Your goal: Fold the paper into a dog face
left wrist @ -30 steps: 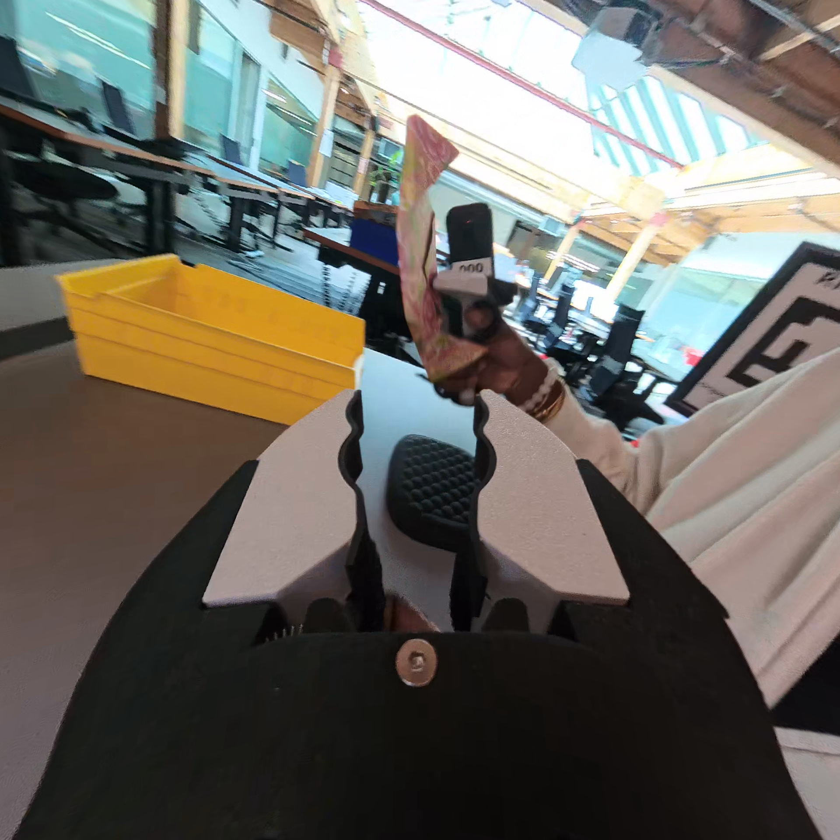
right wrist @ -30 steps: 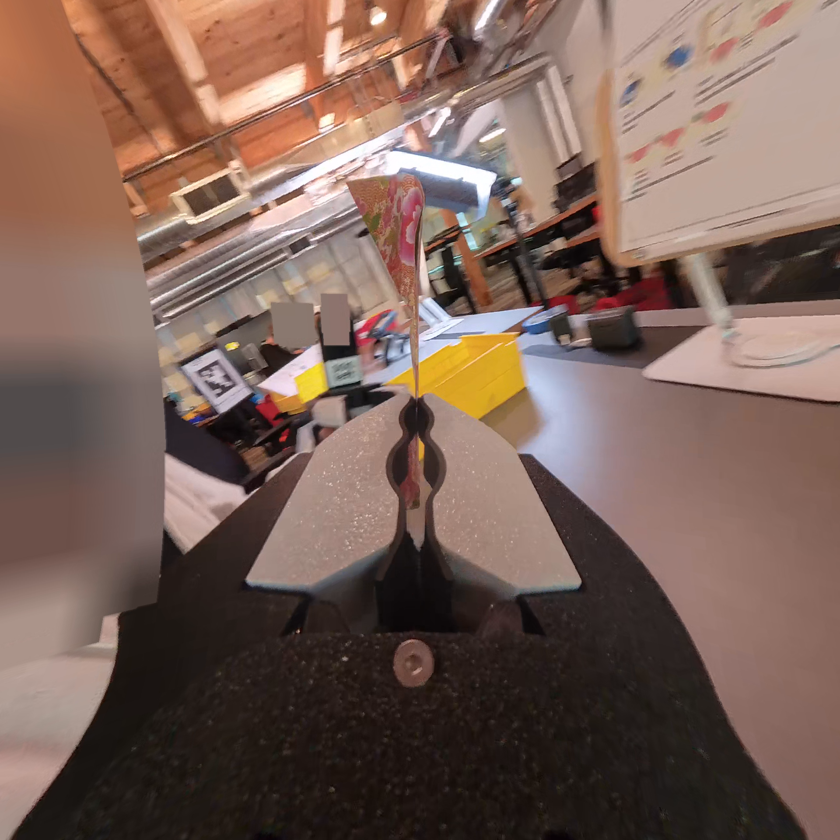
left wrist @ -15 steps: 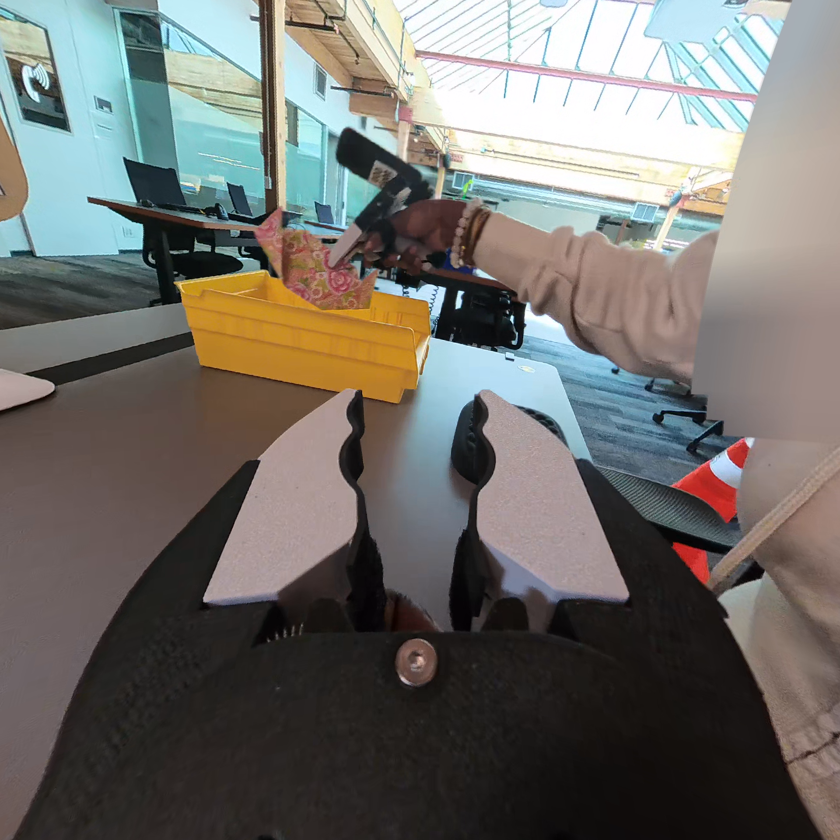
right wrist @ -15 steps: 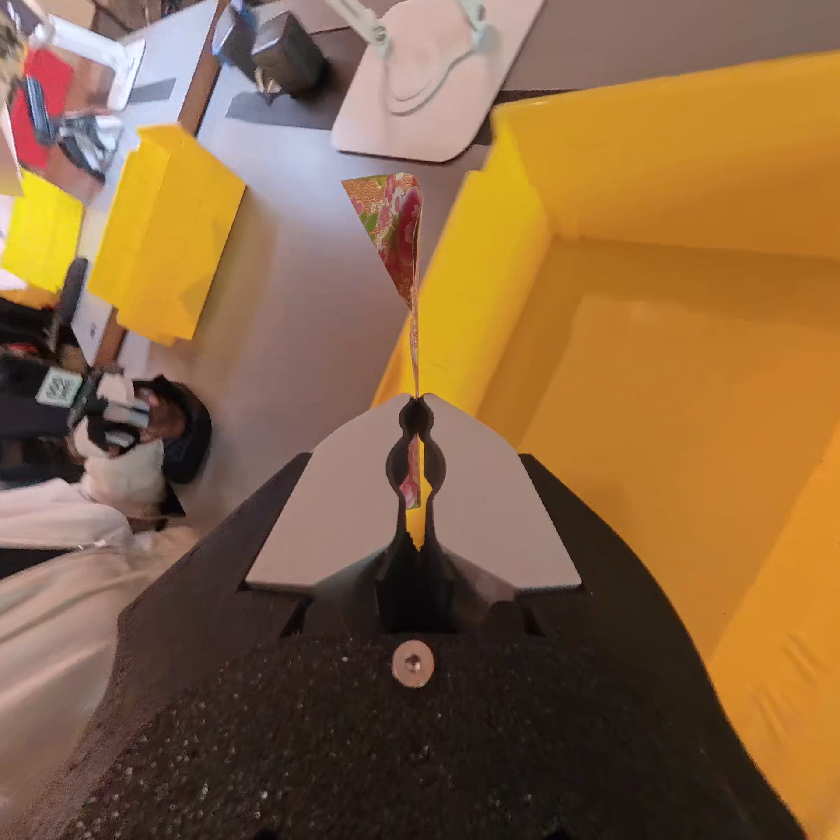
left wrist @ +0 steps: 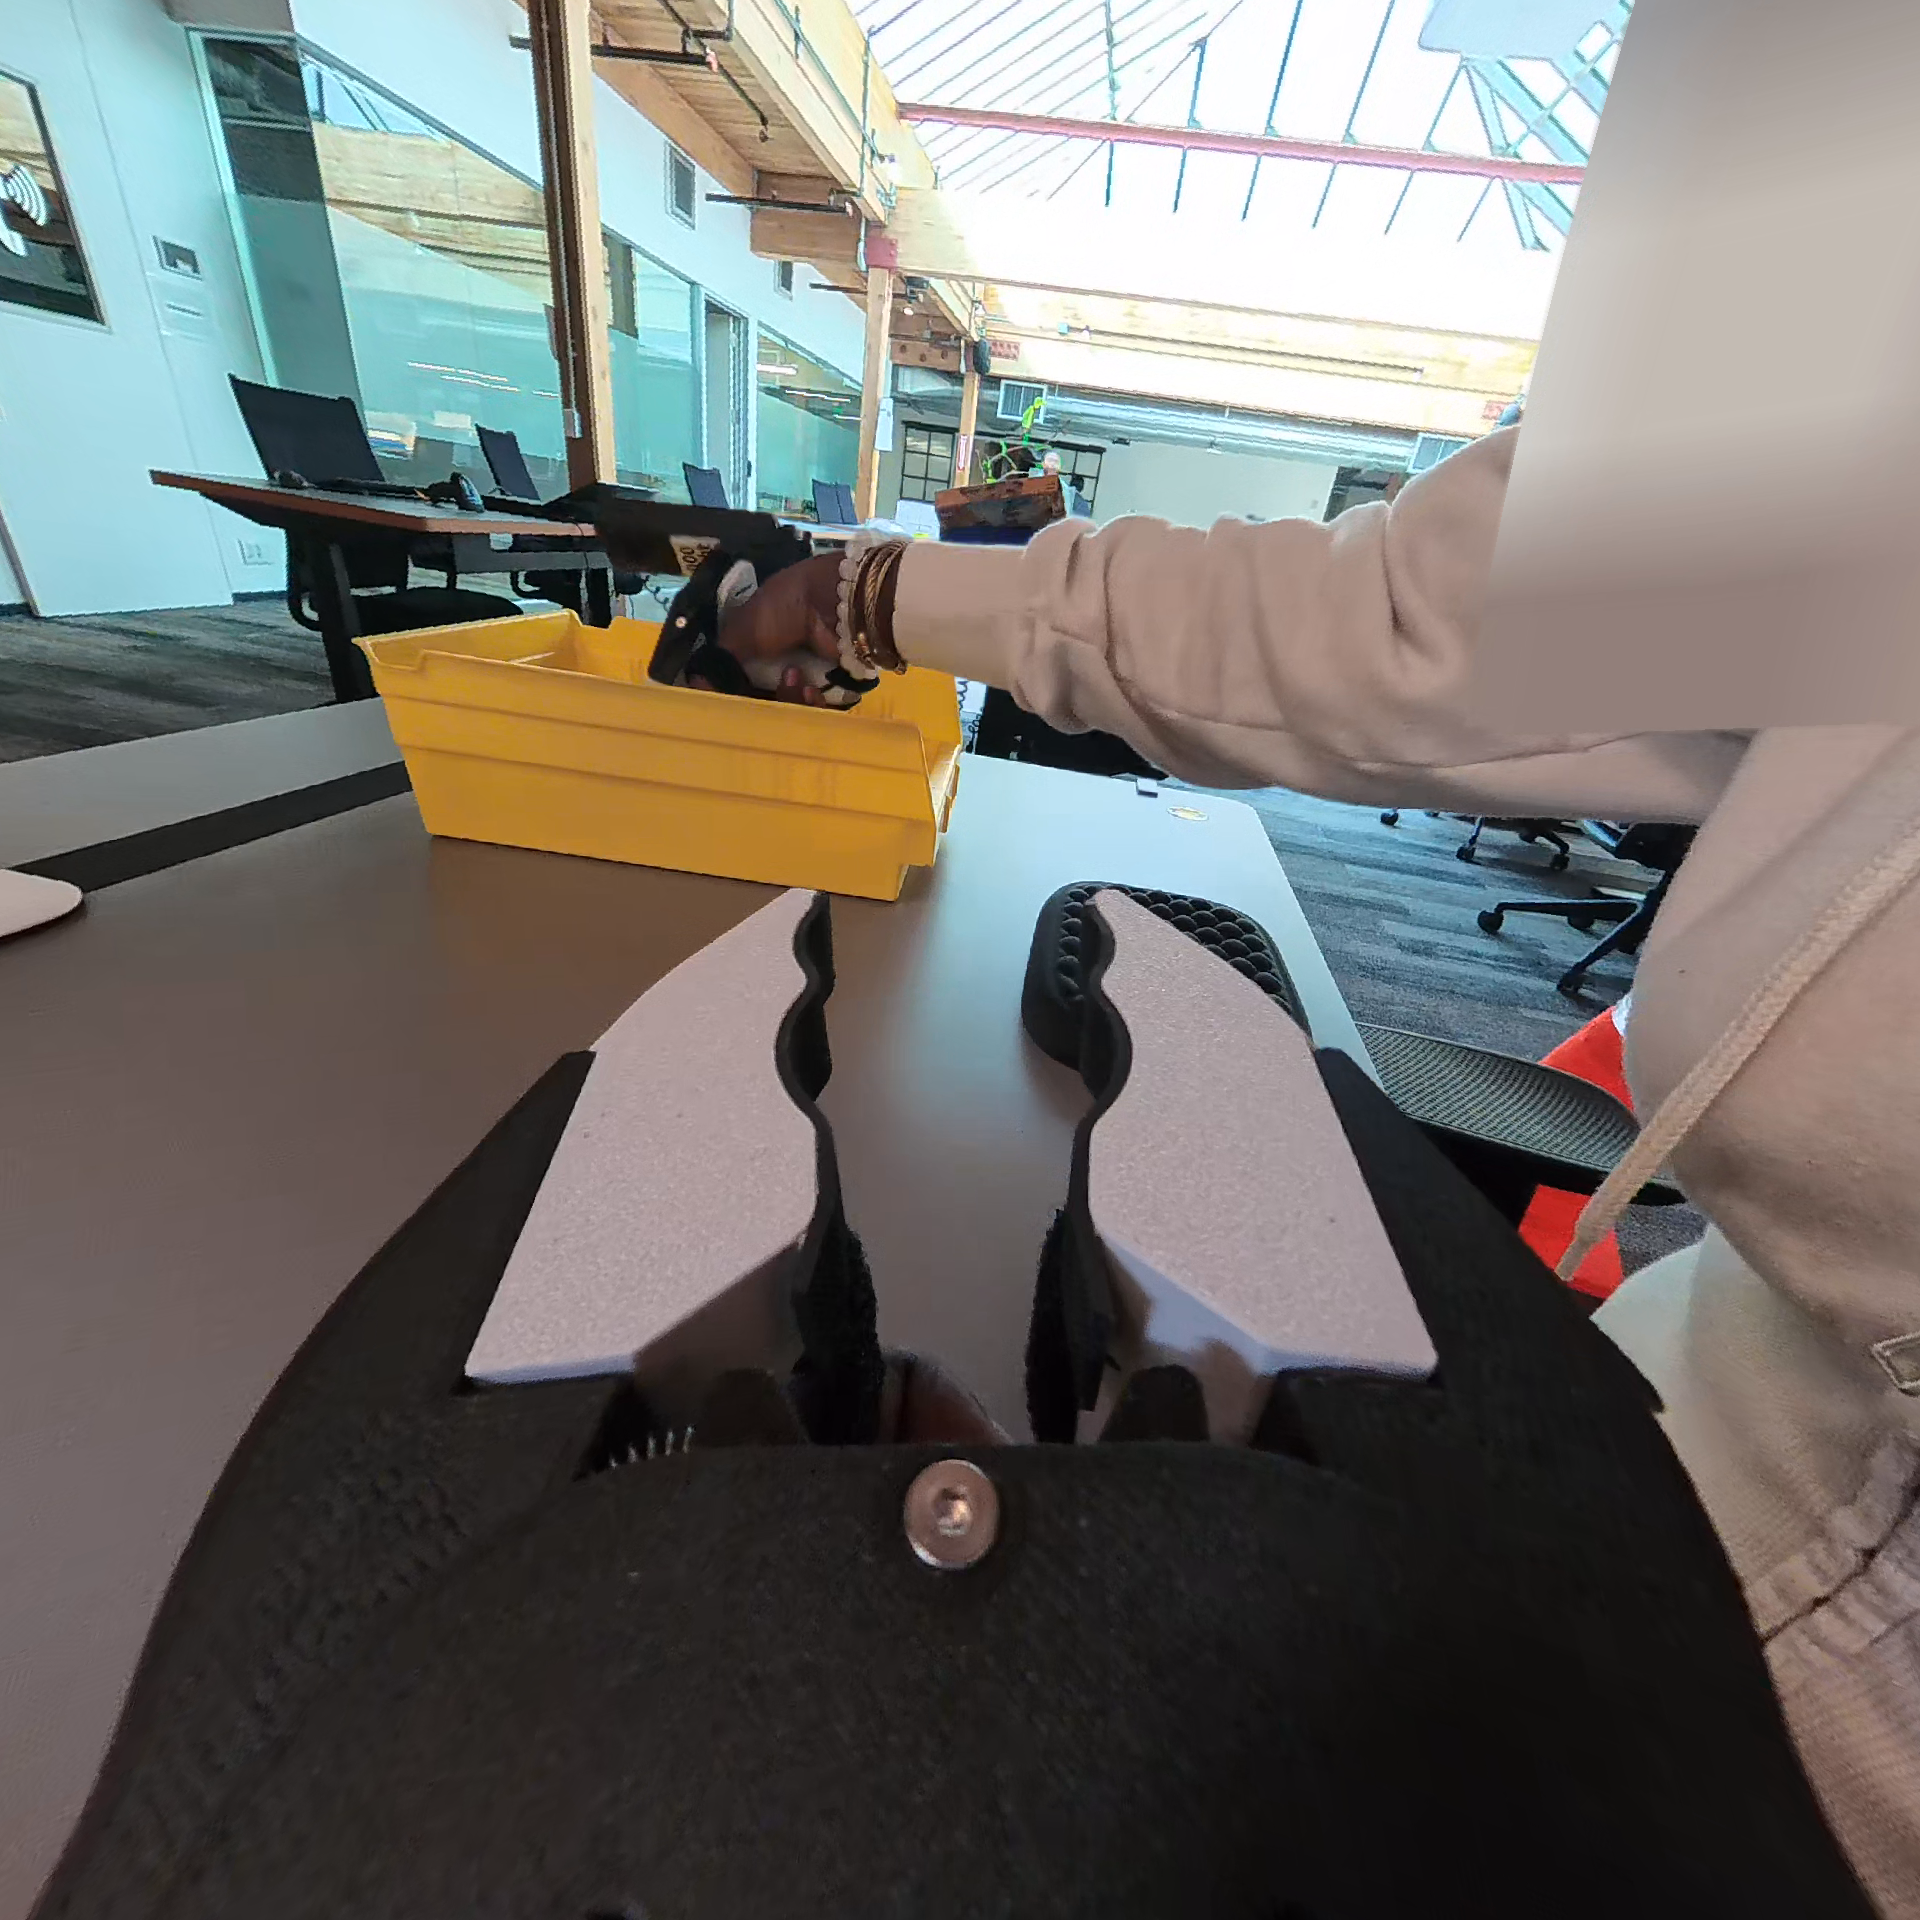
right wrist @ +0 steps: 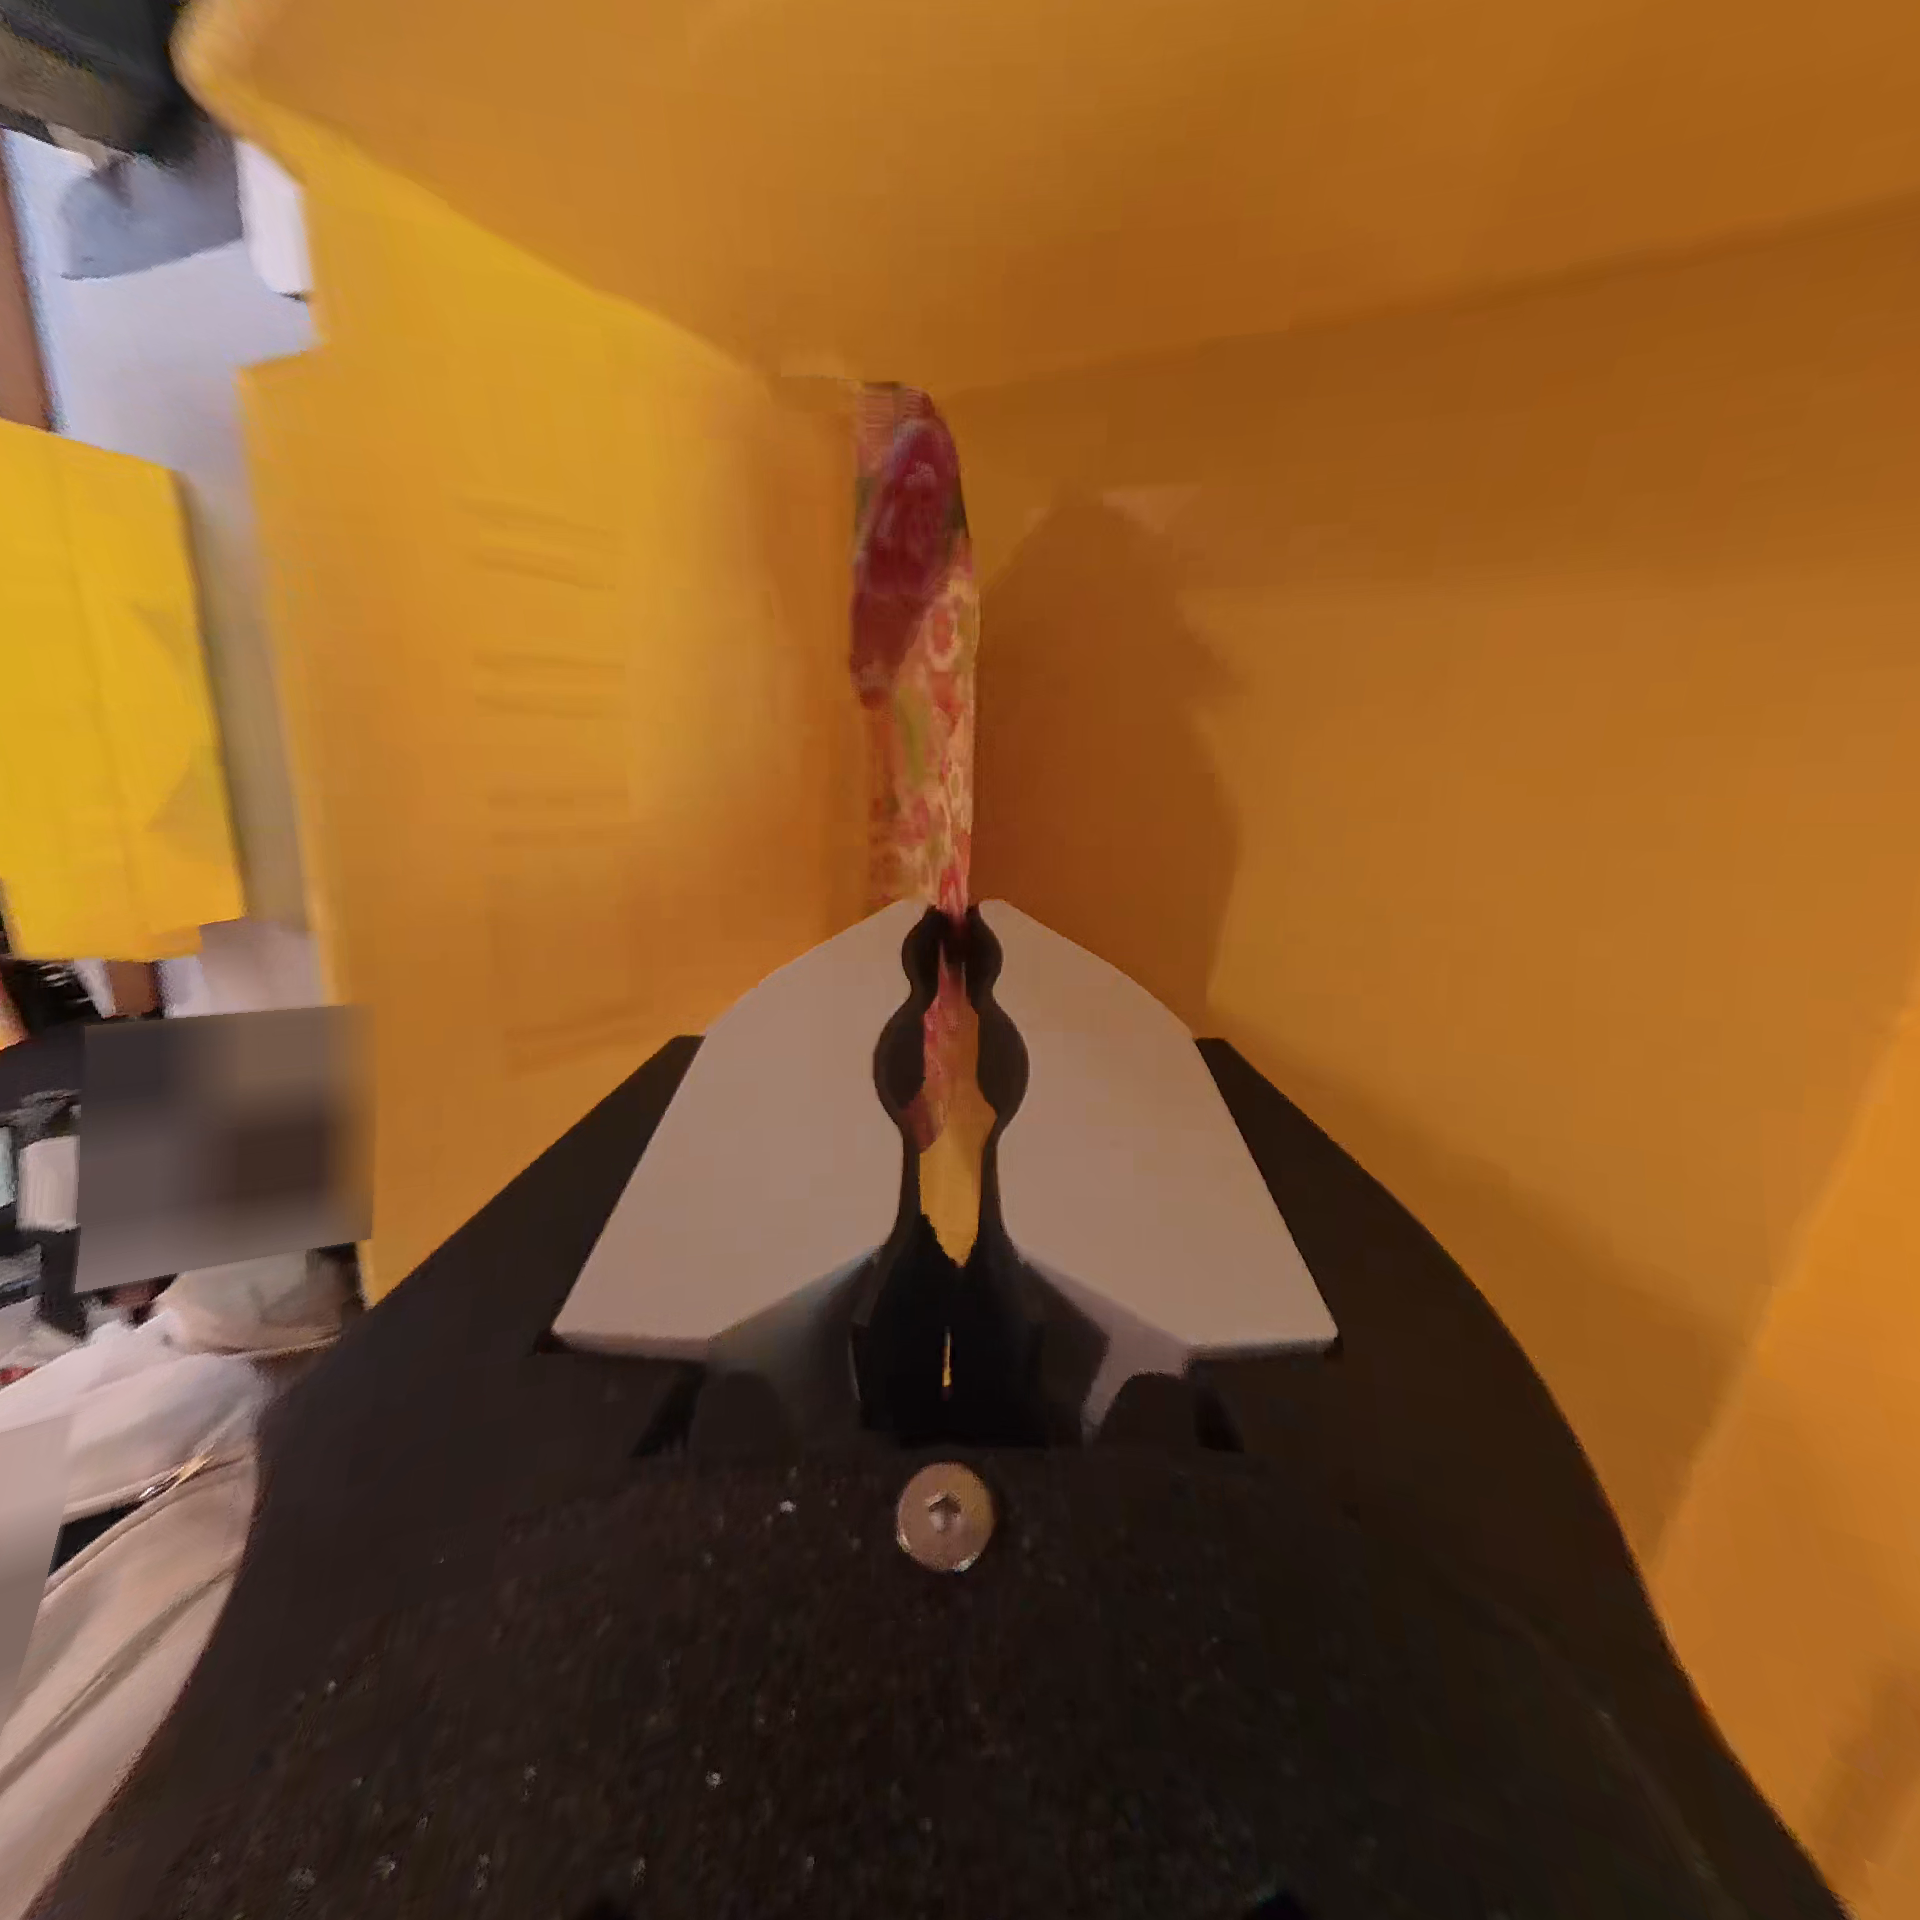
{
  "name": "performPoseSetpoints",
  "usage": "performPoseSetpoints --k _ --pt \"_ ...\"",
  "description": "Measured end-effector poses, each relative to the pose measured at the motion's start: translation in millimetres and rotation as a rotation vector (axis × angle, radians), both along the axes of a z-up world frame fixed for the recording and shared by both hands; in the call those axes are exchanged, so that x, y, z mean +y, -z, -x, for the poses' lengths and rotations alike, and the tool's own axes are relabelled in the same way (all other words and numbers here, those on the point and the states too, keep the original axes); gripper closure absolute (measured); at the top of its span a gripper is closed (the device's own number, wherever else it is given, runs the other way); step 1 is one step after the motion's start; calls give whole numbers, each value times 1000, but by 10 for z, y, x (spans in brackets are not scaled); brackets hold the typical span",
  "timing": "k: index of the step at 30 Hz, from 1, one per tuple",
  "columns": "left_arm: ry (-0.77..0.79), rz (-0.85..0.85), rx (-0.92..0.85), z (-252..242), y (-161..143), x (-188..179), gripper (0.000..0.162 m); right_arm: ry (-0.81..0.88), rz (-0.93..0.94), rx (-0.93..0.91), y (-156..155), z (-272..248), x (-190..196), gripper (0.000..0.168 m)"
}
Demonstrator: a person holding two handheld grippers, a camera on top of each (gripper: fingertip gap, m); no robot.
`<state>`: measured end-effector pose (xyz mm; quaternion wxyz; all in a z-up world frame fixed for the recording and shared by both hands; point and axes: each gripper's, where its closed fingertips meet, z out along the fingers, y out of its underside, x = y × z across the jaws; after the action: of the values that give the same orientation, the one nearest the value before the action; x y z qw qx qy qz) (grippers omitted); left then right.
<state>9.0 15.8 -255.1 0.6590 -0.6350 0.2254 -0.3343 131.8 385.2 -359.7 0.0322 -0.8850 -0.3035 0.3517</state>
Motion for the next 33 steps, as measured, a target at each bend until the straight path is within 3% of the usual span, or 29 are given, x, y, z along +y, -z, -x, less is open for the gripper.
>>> performPoseSetpoints --k 6,9,11,15,18,21,23,26,29,33 --pt "-4 -9 17 -10 13 5 117 -6 -220 -76 -149 -72 101 145" --pt "-5 -6 32 -22 34 11 117 0 -393 -17 -452 -18 121 147" --pt "-5 -7 43 -31 45 14 117 5 -478 2 -607 -5 119 139" --pt "-15 -18 76 -39 66 15 117 62 -839 225 -1341 143 -59 129" --pt "-28 -27 86 -32 57 21 117 108 -1121 460 -1997 248 -561 90" --pt "-41 -40 101 -38 -9 -5 117 71 -1321 651 -2331 376 -1257 50" --pt "-55 -51 116 -31 -95 -57 117 21 -1363 755 -2317 484 -1711 34" --pt "-113 -64 148 92 -285 -179 116 -23 -1280 892 -2038 640 -2174 21" --pt "-233 -43 249 493 -498 -352 116 11 -1204 942 -1629 709 -2291 22" --pt "-446 80 620 1588 -585 -739 119 68 -1206 1003 -1396 639 -2317 35"
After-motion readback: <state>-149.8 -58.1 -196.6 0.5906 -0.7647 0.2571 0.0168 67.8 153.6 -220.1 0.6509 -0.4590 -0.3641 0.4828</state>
